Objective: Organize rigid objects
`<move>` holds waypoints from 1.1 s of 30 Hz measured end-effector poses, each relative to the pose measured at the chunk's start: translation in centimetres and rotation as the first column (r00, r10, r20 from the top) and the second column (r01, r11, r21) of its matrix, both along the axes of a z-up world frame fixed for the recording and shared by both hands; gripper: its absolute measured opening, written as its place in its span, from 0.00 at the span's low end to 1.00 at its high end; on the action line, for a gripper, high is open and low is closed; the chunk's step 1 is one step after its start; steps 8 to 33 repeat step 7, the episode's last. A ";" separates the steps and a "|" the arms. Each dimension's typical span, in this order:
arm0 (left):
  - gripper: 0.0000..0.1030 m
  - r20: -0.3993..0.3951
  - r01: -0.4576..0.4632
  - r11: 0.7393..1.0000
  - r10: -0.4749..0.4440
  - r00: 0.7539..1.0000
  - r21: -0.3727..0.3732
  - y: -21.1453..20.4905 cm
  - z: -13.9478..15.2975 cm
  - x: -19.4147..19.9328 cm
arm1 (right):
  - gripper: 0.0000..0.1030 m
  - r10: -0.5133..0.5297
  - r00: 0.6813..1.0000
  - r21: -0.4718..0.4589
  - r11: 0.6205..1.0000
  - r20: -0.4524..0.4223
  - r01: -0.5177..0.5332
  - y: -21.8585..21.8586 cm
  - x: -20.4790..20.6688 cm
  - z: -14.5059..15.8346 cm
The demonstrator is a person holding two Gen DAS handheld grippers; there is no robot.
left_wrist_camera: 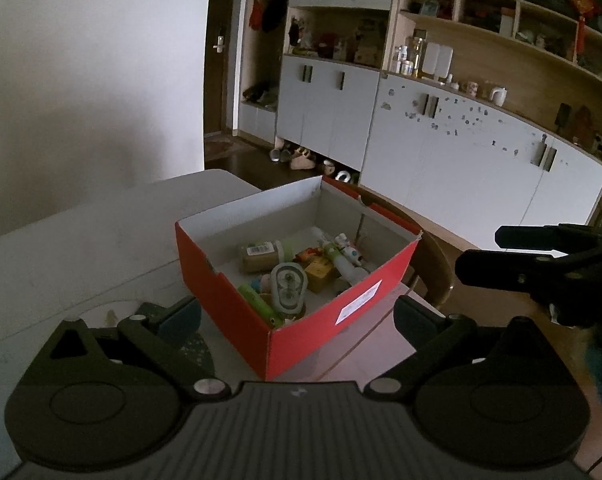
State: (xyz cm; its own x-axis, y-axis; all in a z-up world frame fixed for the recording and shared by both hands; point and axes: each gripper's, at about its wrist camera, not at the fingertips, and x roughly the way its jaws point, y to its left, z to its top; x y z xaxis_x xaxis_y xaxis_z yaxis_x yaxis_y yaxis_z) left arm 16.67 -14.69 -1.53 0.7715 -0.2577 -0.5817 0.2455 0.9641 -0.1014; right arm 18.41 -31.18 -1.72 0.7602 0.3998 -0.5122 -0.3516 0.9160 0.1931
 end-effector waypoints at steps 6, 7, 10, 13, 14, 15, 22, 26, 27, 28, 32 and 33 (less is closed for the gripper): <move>1.00 -0.004 -0.003 1.000 0.003 1.000 -0.007 0.4 -0.1 0.1 | 1.00 0.001 1.000 -0.003 1.000 -0.006 -0.001 0.2 -0.2 -0.2; 1.00 -0.009 -0.002 1.000 0.002 1.000 -0.011 0.5 -0.2 0.1 | 1.00 -0.001 1.000 -0.003 1.000 -0.006 0.001 0.2 -0.2 -0.2; 1.00 -0.009 -0.002 1.000 0.002 1.000 -0.011 0.5 -0.2 0.1 | 1.00 -0.001 1.000 -0.003 1.000 -0.006 0.001 0.2 -0.2 -0.2; 1.00 -0.009 -0.002 1.000 0.002 1.000 -0.011 0.5 -0.2 0.1 | 1.00 -0.001 1.000 -0.003 1.000 -0.006 0.001 0.2 -0.2 -0.2; 1.00 -0.009 -0.002 1.000 0.002 1.000 -0.011 0.5 -0.2 0.1 | 1.00 -0.001 1.000 -0.003 1.000 -0.006 0.001 0.2 -0.2 -0.2; 1.00 -0.009 -0.002 1.000 0.002 1.000 -0.011 0.5 -0.2 0.1 | 1.00 -0.001 1.000 -0.003 1.000 -0.006 0.001 0.2 -0.2 -0.2; 1.00 -0.009 -0.002 1.000 0.002 1.000 -0.011 0.5 -0.2 0.1 | 1.00 -0.001 1.000 -0.003 1.000 -0.006 0.001 0.2 -0.2 -0.2; 1.00 -0.009 -0.002 1.000 0.002 1.000 -0.011 0.5 -0.2 0.1 | 1.00 -0.001 1.000 -0.003 1.000 -0.006 0.001 0.2 -0.2 -0.2; 1.00 -0.009 -0.002 1.000 0.002 1.000 -0.011 0.5 -0.2 0.1 | 1.00 -0.001 1.000 -0.003 1.000 -0.006 0.001 0.2 -0.2 -0.2; 1.00 -0.009 -0.002 1.000 0.002 1.000 -0.011 0.5 -0.2 0.1 | 1.00 -0.001 1.000 -0.003 1.000 -0.006 0.001 0.2 -0.2 -0.2; 1.00 -0.009 -0.002 1.000 0.002 1.000 -0.011 0.5 -0.2 0.1 | 1.00 -0.001 1.000 -0.003 1.000 -0.006 0.001 0.2 -0.2 -0.2; 1.00 -0.009 -0.002 1.000 0.002 1.000 -0.011 0.5 -0.2 0.1 | 1.00 -0.001 1.000 -0.003 1.000 -0.006 0.001 0.2 -0.2 -0.2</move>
